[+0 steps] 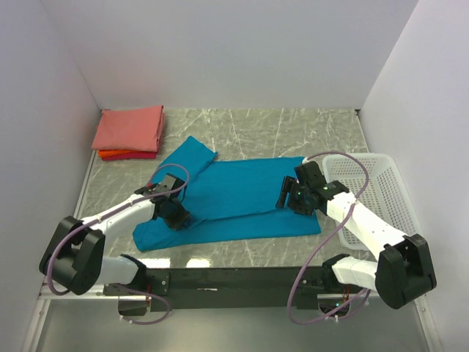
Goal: Fold and stack the t-shirts
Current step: Fold the tshirt
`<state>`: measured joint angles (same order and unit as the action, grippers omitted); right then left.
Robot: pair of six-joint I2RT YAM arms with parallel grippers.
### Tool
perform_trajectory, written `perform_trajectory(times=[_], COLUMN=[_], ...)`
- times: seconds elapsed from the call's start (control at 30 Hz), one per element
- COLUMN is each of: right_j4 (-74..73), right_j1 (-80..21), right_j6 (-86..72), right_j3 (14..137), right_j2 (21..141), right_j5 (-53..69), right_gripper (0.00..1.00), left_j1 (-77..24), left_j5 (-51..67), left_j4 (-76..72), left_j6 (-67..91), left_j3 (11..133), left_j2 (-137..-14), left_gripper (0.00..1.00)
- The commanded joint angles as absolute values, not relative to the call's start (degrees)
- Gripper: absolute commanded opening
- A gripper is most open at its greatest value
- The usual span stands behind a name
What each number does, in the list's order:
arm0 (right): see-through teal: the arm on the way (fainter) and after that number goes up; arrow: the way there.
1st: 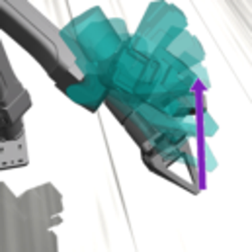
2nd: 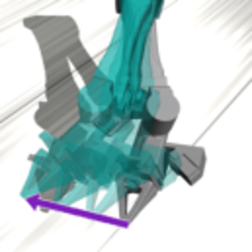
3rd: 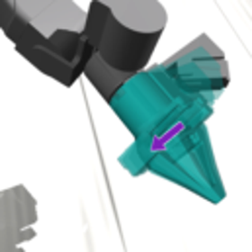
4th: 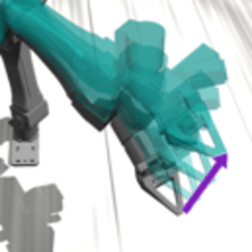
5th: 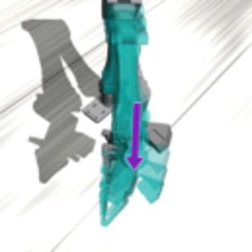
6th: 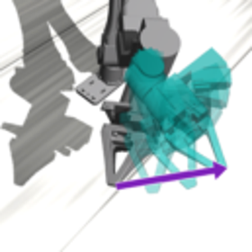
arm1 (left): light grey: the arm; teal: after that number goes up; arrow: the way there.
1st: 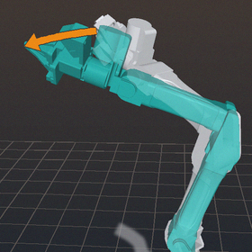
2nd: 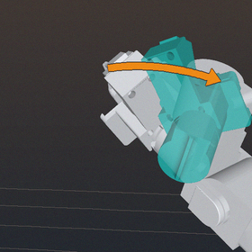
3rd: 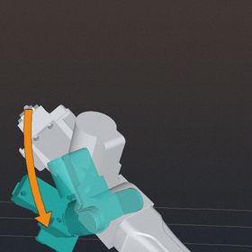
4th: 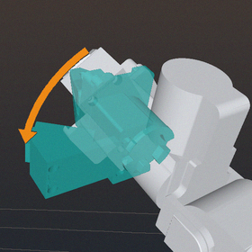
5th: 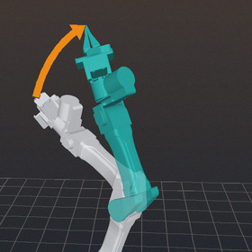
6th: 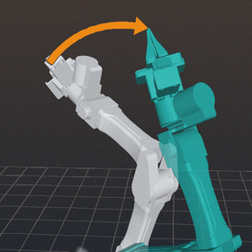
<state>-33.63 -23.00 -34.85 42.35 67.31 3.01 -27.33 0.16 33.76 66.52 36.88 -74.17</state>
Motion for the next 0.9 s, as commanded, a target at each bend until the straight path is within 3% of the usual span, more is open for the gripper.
perform_trajectory(times=[0.0, 0.1, 0.13, 0.4, 0.87], right_j4=[-32.3, -32.7, -32.7, -31.6, -31.2], right_j1=[-23.1, -23.1, -23.2, -23.1, -23.0], right_j6=[-34.5, -34.5, -34.5, -35.4, -35.9], right_j3=[42.4, 42.5, 42.5, 41.4, 41.2], right_j2=[67.6, 67.5, 67.3, 66.7, 68.3], right_j5=[1.9, 1.3, 1.2, 1.8, 1.4], right_gripper=[0.76, 0.76, 0.76, 0.76, 0.76], left_j1=[-27.7, -27.8, -27.8, -28.2, -28.6], left_j5=[0.2, -1.5, -1.6, -3.3, -3.4], left_j4=[32.6, 32.8, 32.9, 31.6, 30.5], left_j6=[65.7, 65.6, 65.6, 62.1, 54.5], left_j3=[39.1, 40.3, 40.8, 44.8, 57.4], left_j2=[-75.7, -76.7, -77.0, -78.7, -93.4], left_gripper=[0.27, 0.03, 0.01, 0.01, 0.01])
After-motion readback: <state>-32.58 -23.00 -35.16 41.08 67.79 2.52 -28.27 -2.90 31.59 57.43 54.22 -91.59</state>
